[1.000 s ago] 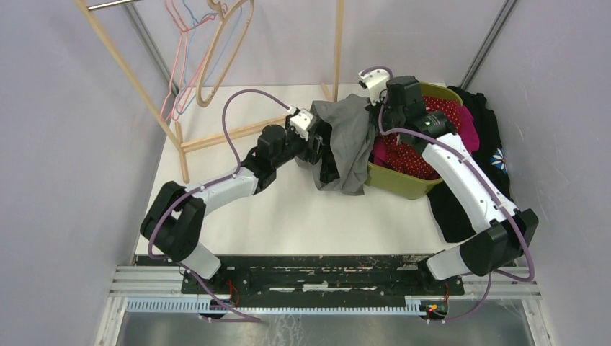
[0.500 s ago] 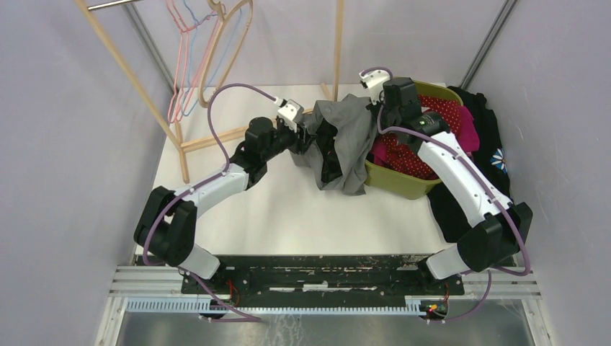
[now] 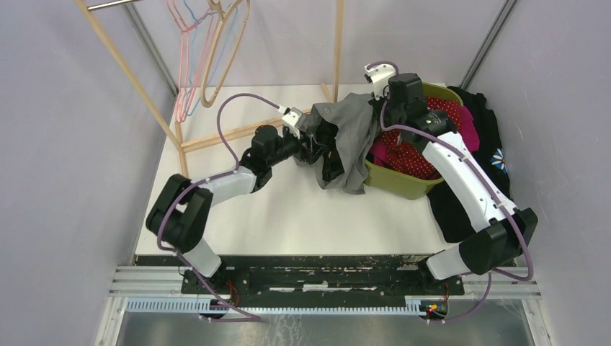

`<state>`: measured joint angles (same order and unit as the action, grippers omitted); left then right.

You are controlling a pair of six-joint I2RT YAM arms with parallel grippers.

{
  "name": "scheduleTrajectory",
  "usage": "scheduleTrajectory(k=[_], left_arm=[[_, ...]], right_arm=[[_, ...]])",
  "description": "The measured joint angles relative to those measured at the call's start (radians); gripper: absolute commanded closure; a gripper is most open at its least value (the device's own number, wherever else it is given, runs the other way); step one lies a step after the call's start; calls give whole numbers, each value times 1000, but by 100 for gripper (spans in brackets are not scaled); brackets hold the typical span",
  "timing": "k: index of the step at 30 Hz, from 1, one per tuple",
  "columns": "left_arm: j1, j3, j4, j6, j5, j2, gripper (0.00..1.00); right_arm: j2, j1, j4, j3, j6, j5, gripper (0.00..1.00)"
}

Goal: Remove the skirt from the hanger

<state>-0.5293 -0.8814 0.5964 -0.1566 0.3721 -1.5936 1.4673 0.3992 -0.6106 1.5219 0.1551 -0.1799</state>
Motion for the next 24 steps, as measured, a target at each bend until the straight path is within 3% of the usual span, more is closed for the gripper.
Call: scheduleTrajectory(k=[4,6,8,9,11,12,13,20,21,24], left_arm=[[0,-5,28,-37,14,-103,9],[0,-16,27,-55,32,-146,10],[0,-36,27,-66,49,-177,18],[0,-50,26,-71,56,-187,32],[0,-76,26,-84,72,-203,76],[0,-97,24,-91,85,-214,94],[0,-117,22,-105,98,-227,97],[0,-214,-68,-117,161,-279,97],[0,-216,-91,-112,158,-278,92],[7,-216,-184,-74,153,-266,59]], right_arm=[[-33,-1,-13,0,-19,29,99],[-57,-1,-19,0,-23,45,99],[-77,-1,-27,0,-24,50,99],[-89,-1,-33,0,-24,52,99],[-110,-1,-43,0,-24,52,99],[-121,-1,-44,0,-23,51,99],[-132,-1,-45,0,-23,51,99],[-156,-1,-47,0,-19,45,99],[-156,-1,-49,0,-18,42,99],[-156,-1,-50,-1,-13,39,99]])
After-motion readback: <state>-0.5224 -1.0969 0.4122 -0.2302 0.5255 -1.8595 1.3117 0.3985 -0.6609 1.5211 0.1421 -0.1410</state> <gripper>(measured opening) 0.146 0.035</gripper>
